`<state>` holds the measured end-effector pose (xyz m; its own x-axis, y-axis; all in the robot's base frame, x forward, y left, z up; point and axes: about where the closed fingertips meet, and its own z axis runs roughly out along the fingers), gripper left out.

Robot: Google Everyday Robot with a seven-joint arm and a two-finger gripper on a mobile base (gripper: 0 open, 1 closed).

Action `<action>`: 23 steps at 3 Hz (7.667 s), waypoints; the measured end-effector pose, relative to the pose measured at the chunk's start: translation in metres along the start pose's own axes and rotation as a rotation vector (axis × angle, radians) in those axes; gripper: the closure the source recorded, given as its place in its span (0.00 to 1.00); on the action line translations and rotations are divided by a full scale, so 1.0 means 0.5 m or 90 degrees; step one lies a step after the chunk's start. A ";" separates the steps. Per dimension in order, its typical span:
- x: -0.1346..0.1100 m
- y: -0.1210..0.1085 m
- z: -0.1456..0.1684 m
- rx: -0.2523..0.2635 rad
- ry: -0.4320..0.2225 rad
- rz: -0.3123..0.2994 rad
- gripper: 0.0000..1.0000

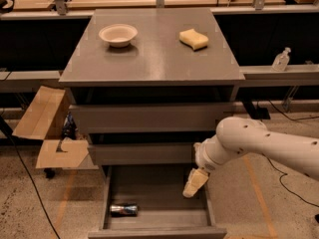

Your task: Pick redbull can from bottom drawer and place on counter

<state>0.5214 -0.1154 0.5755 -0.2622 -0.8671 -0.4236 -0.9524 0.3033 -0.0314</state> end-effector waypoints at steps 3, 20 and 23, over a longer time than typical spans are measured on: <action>-0.037 -0.007 0.293 -0.095 -0.079 -0.014 0.00; -0.125 0.030 1.047 -0.176 -0.354 -0.065 0.00; -0.127 0.040 1.088 -0.200 -0.353 -0.046 0.61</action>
Offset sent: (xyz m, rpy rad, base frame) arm 0.0467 0.0741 -0.1523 0.0976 0.0532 0.0962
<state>0.6035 0.1607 0.1092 -0.1560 -0.5221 -0.8385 -0.9870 0.0483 0.1536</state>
